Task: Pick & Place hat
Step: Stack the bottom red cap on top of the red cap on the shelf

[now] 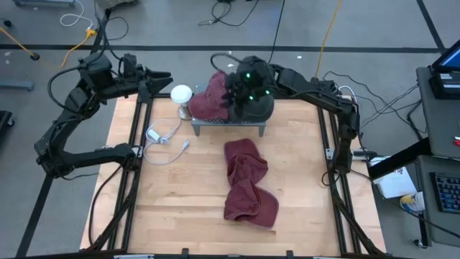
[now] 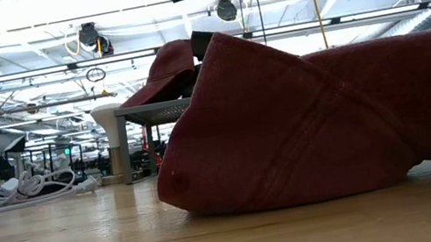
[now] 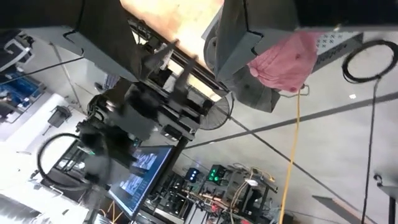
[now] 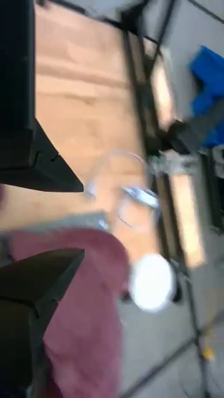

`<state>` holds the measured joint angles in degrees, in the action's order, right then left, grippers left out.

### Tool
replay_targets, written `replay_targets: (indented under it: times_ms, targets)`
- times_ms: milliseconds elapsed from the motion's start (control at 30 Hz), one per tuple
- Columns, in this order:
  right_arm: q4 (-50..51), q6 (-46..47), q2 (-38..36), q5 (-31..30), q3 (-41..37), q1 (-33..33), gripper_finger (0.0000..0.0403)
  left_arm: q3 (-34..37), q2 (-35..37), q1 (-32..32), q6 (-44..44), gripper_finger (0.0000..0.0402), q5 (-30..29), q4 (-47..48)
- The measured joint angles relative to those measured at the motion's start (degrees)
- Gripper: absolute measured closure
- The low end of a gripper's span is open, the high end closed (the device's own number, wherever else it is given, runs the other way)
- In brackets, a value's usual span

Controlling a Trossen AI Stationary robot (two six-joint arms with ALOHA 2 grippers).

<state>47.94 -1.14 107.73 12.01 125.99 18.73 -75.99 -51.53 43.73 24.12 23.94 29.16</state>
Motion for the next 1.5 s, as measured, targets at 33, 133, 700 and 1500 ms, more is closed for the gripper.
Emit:
replay_targets:
  times_ms: [33,133,700,1500]
  targets:
    - [2.27,-0.03,-0.6,0.0,0.0,-0.67,0.0257,0.0,0.0,0.0,0.37,0.019,0.03,0.2]
    - [7.16,0.11,-1.82,0.03,0.02,-2.84,0.0259,0.0,0.0,0.0,1.28,0.019,0.05,1.27]
    - [32.01,24.13,-7.67,0.27,0.05,-15.88,0.0259,0.0,0.0,0.0,4.12,0.019,0.2,2.42]
    - [35.19,32.76,-11.08,-5.9,-18.44,-31.16,0.0171,0.02,-1.13,-4.86,6.61,0.019,3.47,5.41]
